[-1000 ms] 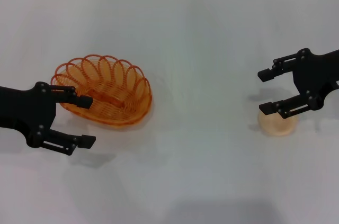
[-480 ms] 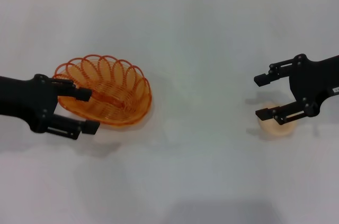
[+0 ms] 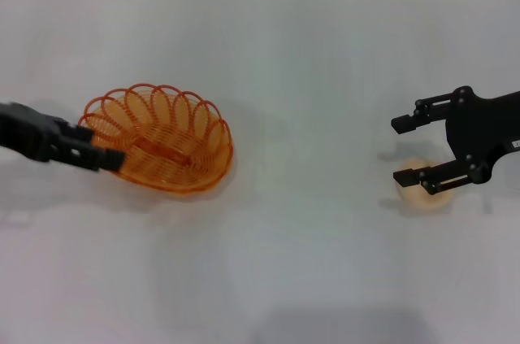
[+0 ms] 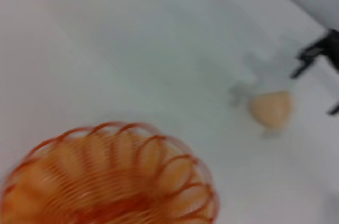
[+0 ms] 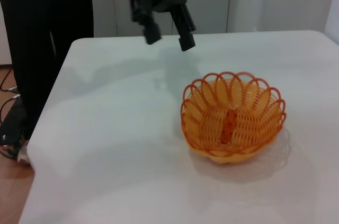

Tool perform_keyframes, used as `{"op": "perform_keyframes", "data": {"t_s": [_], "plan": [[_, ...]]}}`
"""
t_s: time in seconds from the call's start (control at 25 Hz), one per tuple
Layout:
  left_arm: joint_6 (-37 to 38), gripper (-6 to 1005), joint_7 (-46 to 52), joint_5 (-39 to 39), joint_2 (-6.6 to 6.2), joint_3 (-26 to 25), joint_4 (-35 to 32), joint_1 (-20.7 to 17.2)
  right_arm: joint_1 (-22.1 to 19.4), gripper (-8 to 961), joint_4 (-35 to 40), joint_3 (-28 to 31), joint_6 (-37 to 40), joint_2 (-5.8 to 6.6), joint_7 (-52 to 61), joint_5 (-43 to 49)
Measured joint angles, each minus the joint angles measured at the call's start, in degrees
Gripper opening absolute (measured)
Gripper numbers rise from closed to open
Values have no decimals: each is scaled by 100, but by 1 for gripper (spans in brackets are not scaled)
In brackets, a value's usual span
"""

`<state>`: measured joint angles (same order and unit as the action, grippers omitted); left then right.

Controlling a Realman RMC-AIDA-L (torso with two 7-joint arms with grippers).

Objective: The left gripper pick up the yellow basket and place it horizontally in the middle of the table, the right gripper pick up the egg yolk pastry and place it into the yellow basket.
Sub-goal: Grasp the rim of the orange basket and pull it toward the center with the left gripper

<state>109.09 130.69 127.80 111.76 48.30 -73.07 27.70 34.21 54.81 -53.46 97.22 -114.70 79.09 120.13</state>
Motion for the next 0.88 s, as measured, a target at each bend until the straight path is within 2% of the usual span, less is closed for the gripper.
{"op": "perform_keyframes", "data": {"t_s": [0.2,0.4,0.64,0.88], "plan": [[-153,877,729,1117,-77,-212,-159,374,-8,725,4,2,-2,-9,-4,-49],[-677,877,755,2075,-84,-182,215,742,40,724,4,-47,-20,-49,-12,-55],[-1422,876,631,2492,-99,-153,1122,1176,52,723,-42,-82,-62,-61,-61,-122],[-2057,876,579,2633,-53,-93,1645,1414,61,722,-58,-133,-92,-61,-77,-194]]}}
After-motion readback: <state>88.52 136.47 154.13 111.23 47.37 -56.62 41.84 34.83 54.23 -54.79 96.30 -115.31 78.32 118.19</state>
